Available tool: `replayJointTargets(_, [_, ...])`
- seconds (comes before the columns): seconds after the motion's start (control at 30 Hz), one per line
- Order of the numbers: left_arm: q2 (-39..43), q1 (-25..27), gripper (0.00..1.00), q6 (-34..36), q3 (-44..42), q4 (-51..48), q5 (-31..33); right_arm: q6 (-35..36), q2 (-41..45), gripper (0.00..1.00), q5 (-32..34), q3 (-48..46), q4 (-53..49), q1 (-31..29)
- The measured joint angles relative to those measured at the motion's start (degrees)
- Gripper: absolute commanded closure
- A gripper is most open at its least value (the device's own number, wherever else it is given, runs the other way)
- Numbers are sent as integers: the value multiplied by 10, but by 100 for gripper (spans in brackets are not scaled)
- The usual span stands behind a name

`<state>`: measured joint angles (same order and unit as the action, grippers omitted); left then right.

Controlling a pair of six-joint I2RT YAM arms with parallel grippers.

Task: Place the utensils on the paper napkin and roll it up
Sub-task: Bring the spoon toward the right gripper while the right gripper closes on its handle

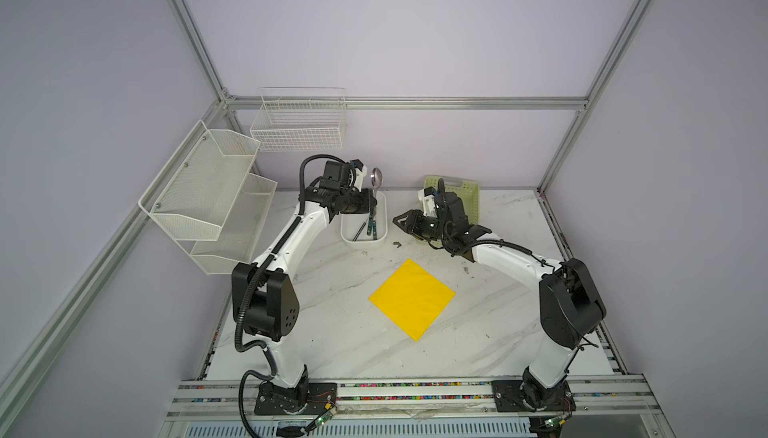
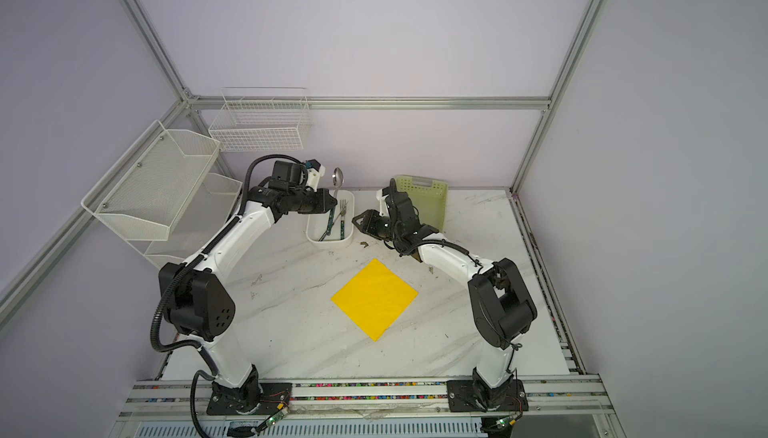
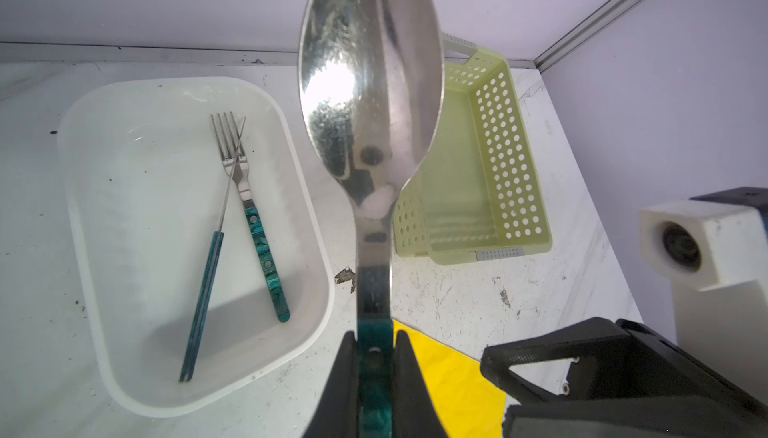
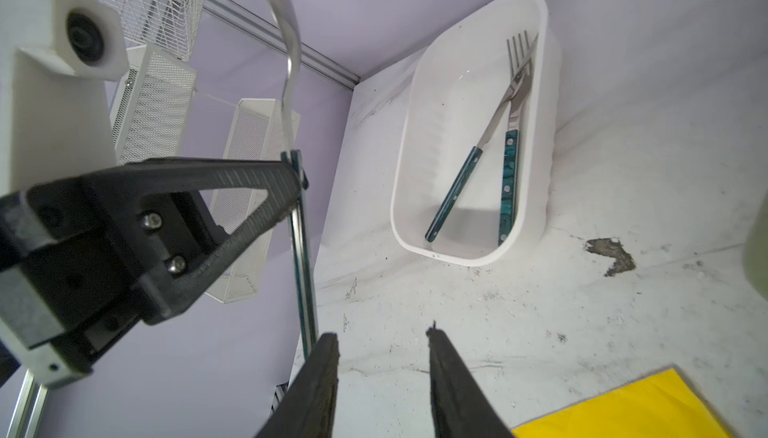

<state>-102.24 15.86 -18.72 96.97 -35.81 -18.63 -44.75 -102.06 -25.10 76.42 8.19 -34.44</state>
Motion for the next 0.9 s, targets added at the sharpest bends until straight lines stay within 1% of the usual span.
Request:
replayJointTargets(0.13, [12, 15, 93, -9, -17, 16, 5, 0, -10, 63, -4, 15, 2, -7])
replayJointTargets(0.43, [16, 36, 93, -19, -41, 26, 13, -2, -39, 64, -21, 29, 2, -14])
replayJointTargets(0.6, [16, 40, 93, -22, -51, 31, 19, -7, -46, 65, -24, 29, 2, -14])
replayJointTargets(0.73, [16, 41, 94, -23, -57, 36, 26, -11, -53, 68, -28, 35, 3, -14])
replayJointTargets(0.9, [16, 43, 95, -24, -66, 40, 30, -13, -56, 68, -31, 37, 8, -14])
